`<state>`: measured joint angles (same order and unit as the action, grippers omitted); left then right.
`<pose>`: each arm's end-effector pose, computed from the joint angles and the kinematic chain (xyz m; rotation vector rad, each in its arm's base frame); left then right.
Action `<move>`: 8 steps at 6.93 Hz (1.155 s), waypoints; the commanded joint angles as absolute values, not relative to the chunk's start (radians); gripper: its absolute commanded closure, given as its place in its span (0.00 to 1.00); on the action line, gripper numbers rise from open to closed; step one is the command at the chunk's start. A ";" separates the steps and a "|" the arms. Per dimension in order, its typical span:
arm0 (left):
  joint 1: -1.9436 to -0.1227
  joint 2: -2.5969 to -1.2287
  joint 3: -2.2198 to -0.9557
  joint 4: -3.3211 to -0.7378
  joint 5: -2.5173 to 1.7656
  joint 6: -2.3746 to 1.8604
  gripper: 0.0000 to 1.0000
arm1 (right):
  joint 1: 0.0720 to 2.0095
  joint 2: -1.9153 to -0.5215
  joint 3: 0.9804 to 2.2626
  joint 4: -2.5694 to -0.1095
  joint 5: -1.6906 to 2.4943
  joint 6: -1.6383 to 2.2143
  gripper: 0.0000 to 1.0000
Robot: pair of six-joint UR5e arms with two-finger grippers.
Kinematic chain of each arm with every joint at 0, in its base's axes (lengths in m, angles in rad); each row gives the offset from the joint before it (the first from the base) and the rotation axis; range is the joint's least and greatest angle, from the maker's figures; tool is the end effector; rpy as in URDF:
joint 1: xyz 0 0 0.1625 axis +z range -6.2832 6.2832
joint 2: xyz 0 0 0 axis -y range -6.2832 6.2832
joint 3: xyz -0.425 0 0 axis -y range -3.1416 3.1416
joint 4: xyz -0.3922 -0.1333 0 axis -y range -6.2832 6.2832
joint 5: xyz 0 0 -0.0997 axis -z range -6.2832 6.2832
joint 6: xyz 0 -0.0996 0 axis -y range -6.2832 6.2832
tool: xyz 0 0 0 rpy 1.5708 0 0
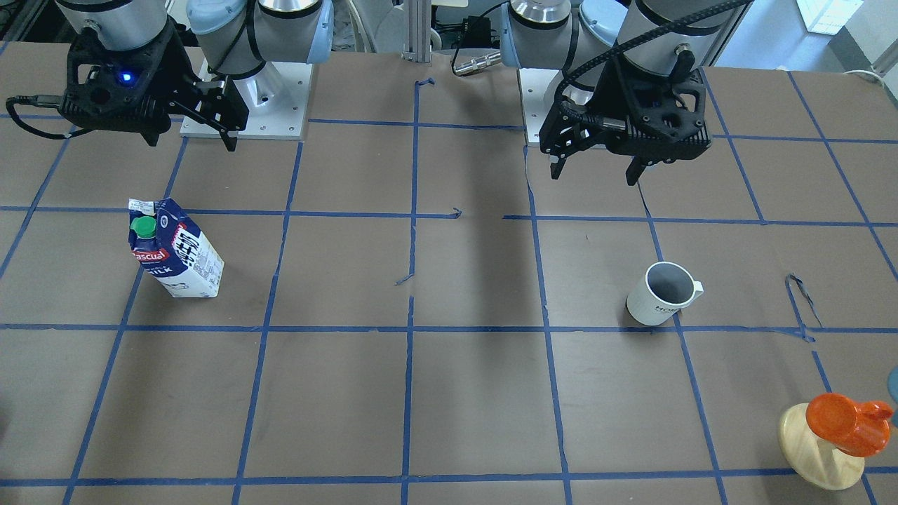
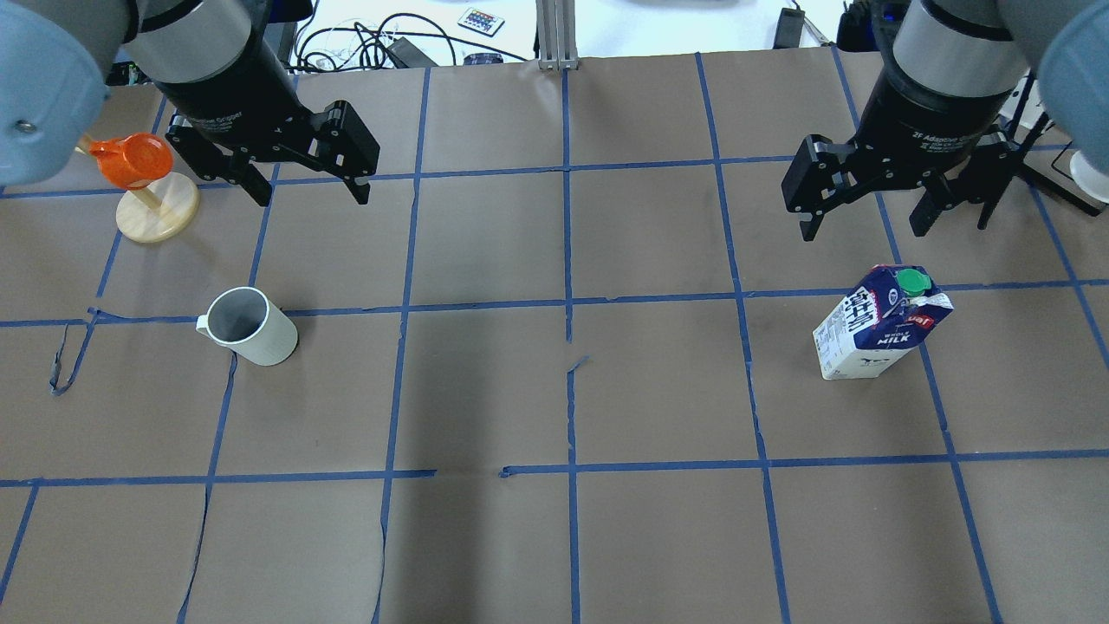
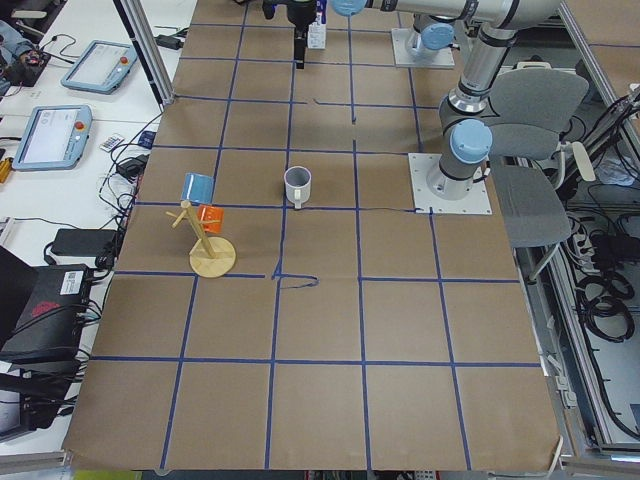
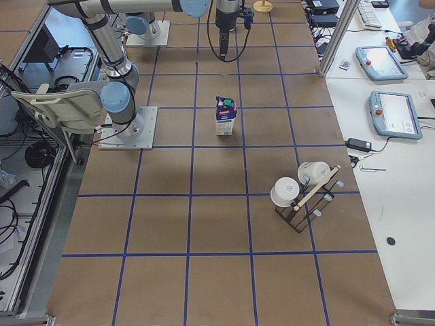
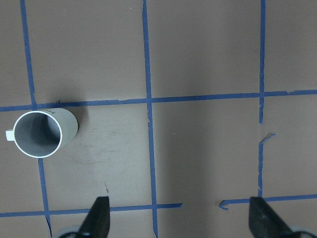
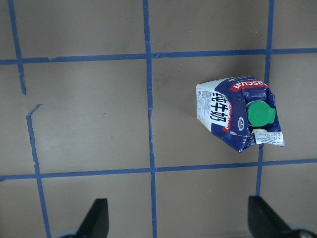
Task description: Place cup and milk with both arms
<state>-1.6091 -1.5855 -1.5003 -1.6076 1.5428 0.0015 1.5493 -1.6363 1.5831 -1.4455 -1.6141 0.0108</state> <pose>-0.1551 -0.4938 0.5117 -0.0624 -3.1125 0.0288 0.1192 -0.4588 0.5010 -0.0476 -3.0963 -0.1120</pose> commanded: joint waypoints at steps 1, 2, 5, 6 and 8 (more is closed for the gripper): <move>-1.609 -1.586 -1.500 -1.606 1.543 0.002 0.00 | 1.548 -1.635 1.580 -1.448 -1.615 0.011 0.00; -1.608 -1.586 -1.505 -1.606 1.543 0.002 0.00 | 1.549 -1.634 1.578 -1.448 -1.605 0.008 0.00; -1.608 -1.592 -1.512 -1.602 1.540 0.009 0.00 | 1.546 -1.622 1.583 -1.451 -1.621 0.003 0.00; -1.608 -1.592 -1.513 -1.601 1.540 0.029 0.00 | 1.545 -1.621 1.585 -1.453 -1.621 0.000 0.00; -1.606 -1.597 -1.513 -1.598 1.539 0.031 0.00 | 1.532 -1.599 1.588 -1.454 -1.621 -0.006 0.00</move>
